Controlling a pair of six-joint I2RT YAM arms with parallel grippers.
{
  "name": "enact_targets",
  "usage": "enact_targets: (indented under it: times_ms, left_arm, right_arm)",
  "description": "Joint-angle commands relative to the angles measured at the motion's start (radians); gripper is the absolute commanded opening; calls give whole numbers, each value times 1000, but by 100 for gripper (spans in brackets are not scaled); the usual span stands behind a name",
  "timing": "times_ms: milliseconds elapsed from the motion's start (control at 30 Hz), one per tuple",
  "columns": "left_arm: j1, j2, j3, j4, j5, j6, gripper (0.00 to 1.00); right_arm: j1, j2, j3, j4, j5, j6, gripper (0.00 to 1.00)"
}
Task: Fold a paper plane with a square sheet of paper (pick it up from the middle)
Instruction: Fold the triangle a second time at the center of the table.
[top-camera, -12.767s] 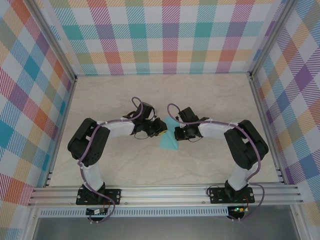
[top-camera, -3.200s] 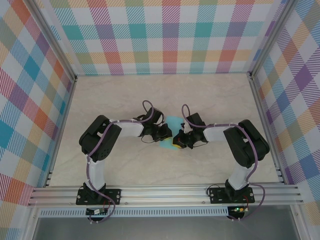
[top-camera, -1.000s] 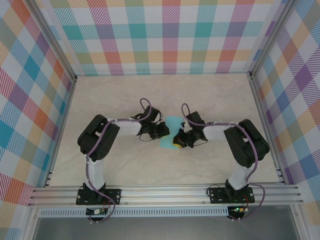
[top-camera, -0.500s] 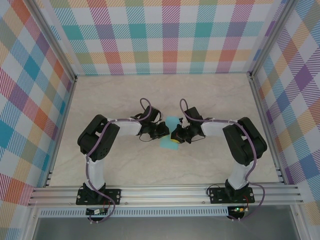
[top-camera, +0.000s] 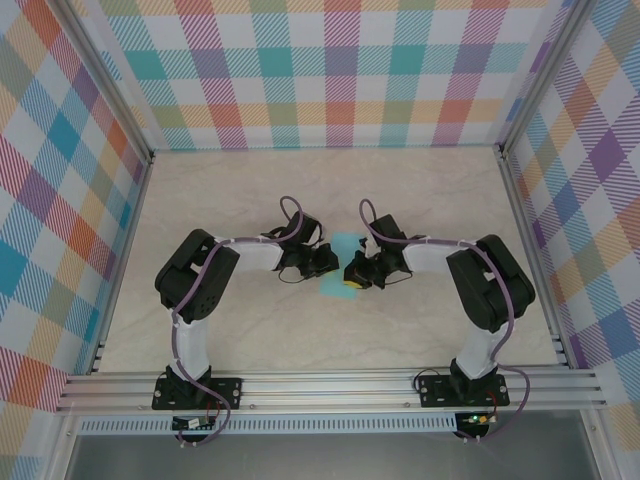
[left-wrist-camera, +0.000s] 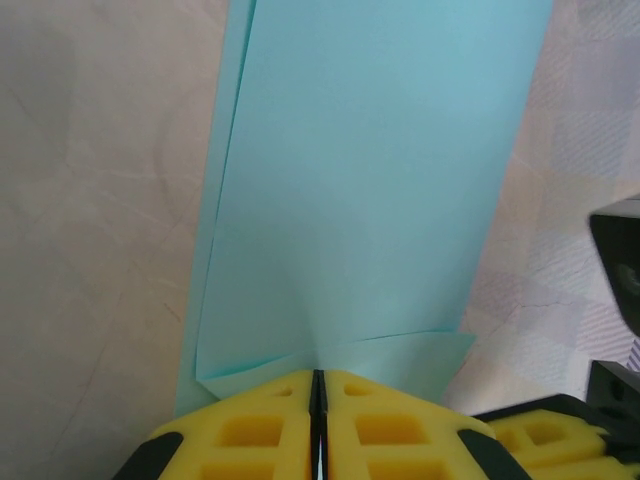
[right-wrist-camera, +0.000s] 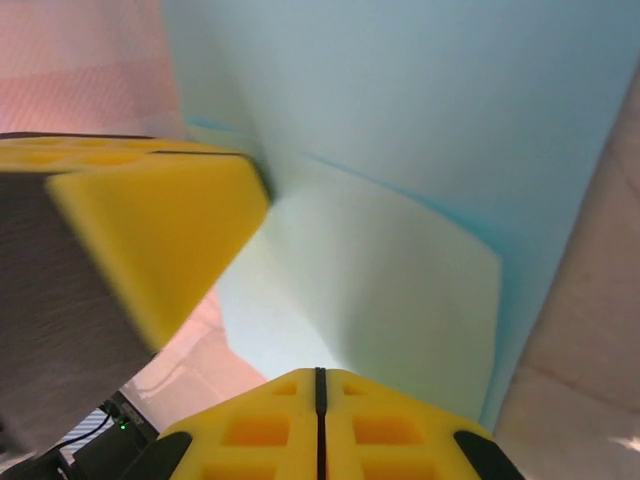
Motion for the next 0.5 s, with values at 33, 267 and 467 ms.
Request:
enact_targets:
  times_ms: [33, 267, 467]
  left_arm:
    - [-3, 38, -24, -57, -52, 4, 11]
    - [-3, 39, -26, -52, -51, 0, 10]
    - [-3, 42, -26, -54, -49, 1, 10]
  right_arm:
    - [6, -55, -17, -21, -45, -20, 9]
    - [21, 29, -10, -27, -69, -36, 9]
    - [19, 65, -28, -102, 12, -105, 9]
